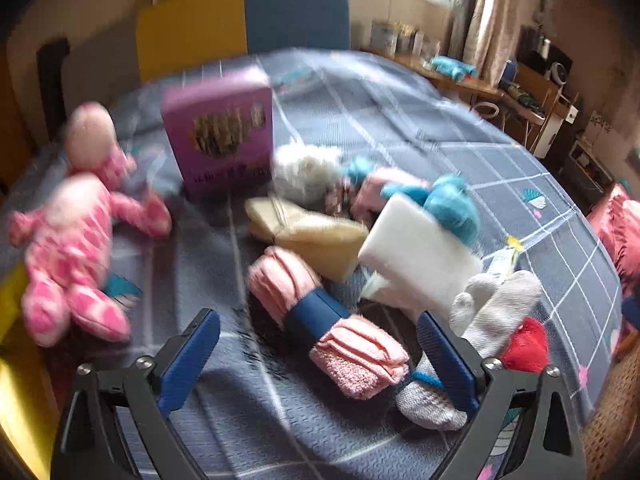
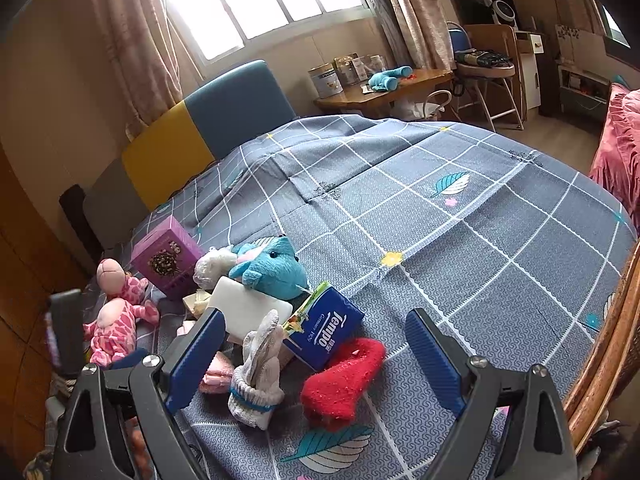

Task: Organize soft objects
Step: 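Grasp the pink rolled towel with the left gripper while the right gripper approaches the knit glove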

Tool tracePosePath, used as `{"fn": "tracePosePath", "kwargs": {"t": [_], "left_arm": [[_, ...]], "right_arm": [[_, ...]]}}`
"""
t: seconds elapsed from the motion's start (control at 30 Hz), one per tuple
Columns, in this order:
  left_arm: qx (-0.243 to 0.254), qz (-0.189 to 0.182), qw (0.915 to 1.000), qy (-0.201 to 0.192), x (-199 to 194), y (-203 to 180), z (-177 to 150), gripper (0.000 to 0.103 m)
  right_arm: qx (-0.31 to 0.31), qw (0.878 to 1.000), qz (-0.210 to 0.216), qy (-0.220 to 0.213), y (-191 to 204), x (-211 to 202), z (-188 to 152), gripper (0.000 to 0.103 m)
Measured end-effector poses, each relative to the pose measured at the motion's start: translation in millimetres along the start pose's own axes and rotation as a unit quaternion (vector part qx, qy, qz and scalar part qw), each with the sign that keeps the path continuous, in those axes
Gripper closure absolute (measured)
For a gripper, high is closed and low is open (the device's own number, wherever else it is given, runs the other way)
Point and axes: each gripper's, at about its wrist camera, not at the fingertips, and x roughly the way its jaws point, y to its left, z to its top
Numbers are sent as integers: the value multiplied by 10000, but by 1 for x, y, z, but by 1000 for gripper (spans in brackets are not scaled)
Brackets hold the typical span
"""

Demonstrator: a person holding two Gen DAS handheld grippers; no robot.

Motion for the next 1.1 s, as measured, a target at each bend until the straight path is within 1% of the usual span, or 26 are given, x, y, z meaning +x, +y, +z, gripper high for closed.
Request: {"fn": "tracePosePath", "kwargs": {"t": [0.07,0.1,0.13,0.17,0.2,0.23,0.27,0.33,0.4,0.47,0.53,0.67,0.8,1.0,1.1], "left_arm": [[-215,-176,9989,386,21,4,1,26],[-346,-261,9974,571,31,7,1,32],[-467,-345,9958,714,39,9,1,47],[-602,-446,9930,914,50,12,0,50],[-655,-499,9913,1029,56,13,-1,53],[-798,-663,9868,1240,67,16,-4,57],[-931,-802,9850,1211,69,19,-6,62],[-892,-859,9857,1144,65,21,-6,66],[-898,-925,9858,1080,58,24,-6,66],[-683,-849,9907,817,40,25,-8,66],[-595,-809,9928,658,27,27,-8,66],[-209,-498,9985,101,-19,33,-14,66],[11,-293,9992,-269,-53,47,-21,66],[-1,-58,9986,-527,-88,64,-32,66],[-53,2,9984,-570,-99,70,-38,66]], "right_arm": [[13,10000,5,10,0,0,0,10],[24,10000,-3,12,0,1,0,10],[34,10000,-3,21,-1,1,0,10],[38,10000,-4,30,-1,1,0,10],[40,10000,-15,39,-1,2,0,10],[41,10000,-32,46,-1,2,0,10],[39,10000,-42,52,-1,3,0,10],[25,9999,-75,74,0,4,0,10],[9,9999,-77,93,0,5,0,10],[0,9999,-86,80,0,4,0,10],[8,9999,-94,104,0,5,0,10],[-19,9998,-108,186,1,8,1,10],[-133,9995,-136,265,5,10,-1,10],[-219,9991,-207,302,9,10,-3,10],[-266,9987,-277,328,10,11,-3,11]]}}
